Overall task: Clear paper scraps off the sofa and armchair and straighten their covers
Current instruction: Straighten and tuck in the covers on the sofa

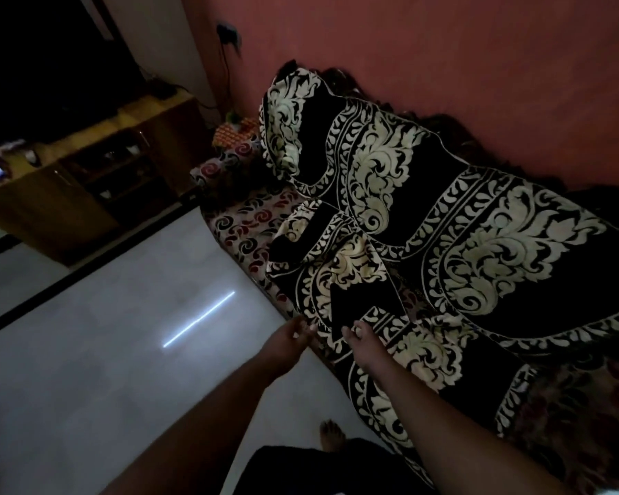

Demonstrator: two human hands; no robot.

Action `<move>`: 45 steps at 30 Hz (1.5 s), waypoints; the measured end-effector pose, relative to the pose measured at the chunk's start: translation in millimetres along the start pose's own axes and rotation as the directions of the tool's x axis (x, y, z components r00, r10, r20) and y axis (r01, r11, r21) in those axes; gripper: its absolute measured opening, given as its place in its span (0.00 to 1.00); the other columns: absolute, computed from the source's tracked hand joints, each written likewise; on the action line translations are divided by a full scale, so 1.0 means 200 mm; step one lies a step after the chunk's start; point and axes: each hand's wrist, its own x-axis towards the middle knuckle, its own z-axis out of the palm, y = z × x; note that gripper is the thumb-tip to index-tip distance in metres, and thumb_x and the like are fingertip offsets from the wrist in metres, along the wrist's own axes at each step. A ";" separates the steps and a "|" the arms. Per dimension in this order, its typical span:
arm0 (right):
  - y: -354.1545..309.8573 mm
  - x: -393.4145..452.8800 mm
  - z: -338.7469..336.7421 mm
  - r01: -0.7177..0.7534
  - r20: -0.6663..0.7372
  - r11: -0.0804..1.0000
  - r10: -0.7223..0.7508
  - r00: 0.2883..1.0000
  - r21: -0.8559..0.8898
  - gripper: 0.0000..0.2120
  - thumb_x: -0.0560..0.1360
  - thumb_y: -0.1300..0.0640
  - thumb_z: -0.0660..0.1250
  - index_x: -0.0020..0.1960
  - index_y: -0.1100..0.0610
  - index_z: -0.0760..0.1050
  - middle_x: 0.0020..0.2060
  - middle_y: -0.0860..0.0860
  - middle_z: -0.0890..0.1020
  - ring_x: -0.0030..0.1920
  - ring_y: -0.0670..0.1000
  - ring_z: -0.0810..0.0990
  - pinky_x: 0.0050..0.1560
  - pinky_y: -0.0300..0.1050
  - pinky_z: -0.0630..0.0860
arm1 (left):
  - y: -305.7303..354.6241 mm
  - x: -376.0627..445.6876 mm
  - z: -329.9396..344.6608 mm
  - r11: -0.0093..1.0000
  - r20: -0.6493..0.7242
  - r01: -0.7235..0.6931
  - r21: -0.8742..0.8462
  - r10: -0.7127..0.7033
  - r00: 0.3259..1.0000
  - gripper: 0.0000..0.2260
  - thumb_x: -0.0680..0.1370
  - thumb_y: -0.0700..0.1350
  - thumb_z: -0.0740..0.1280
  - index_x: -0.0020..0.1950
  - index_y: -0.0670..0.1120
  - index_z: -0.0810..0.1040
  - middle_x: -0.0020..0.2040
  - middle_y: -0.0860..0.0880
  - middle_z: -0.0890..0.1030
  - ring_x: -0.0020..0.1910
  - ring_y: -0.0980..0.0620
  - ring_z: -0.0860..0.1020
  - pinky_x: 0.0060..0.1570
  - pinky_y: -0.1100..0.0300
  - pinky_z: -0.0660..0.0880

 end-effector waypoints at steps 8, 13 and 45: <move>-0.46 0.41 0.19 0.021 0.018 0.999 -0.020 1.000 -0.033 0.31 0.82 0.42 0.61 0.79 0.55 0.60 0.76 0.57 0.66 0.74 0.58 0.67 0.68 0.48 0.67 | -0.08 0.38 -0.48 0.999 -0.054 0.034 0.028 -0.033 0.998 0.27 0.82 0.60 0.61 0.77 0.49 0.67 0.72 0.45 0.74 0.67 0.49 0.74 0.59 0.62 0.69; -0.67 0.66 0.37 -0.015 -0.043 1.000 0.015 0.999 0.002 0.30 0.82 0.43 0.61 0.78 0.55 0.60 0.76 0.58 0.66 0.74 0.58 0.68 0.69 0.50 0.68 | -0.15 0.67 -0.83 0.998 -0.018 -0.004 0.060 0.005 1.000 0.28 0.82 0.59 0.62 0.78 0.47 0.65 0.67 0.47 0.76 0.61 0.52 0.75 0.55 0.64 0.67; -2.22 2.18 1.14 -0.101 -0.172 0.990 0.116 0.978 0.095 0.31 0.81 0.40 0.61 0.78 0.53 0.61 0.75 0.55 0.68 0.73 0.57 0.70 0.70 0.50 0.69 | -0.06 2.48 -2.56 0.908 0.385 -0.202 0.368 0.049 0.922 0.23 0.83 0.56 0.62 0.73 0.45 0.70 0.64 0.51 0.76 0.60 0.56 0.74 0.50 0.72 0.66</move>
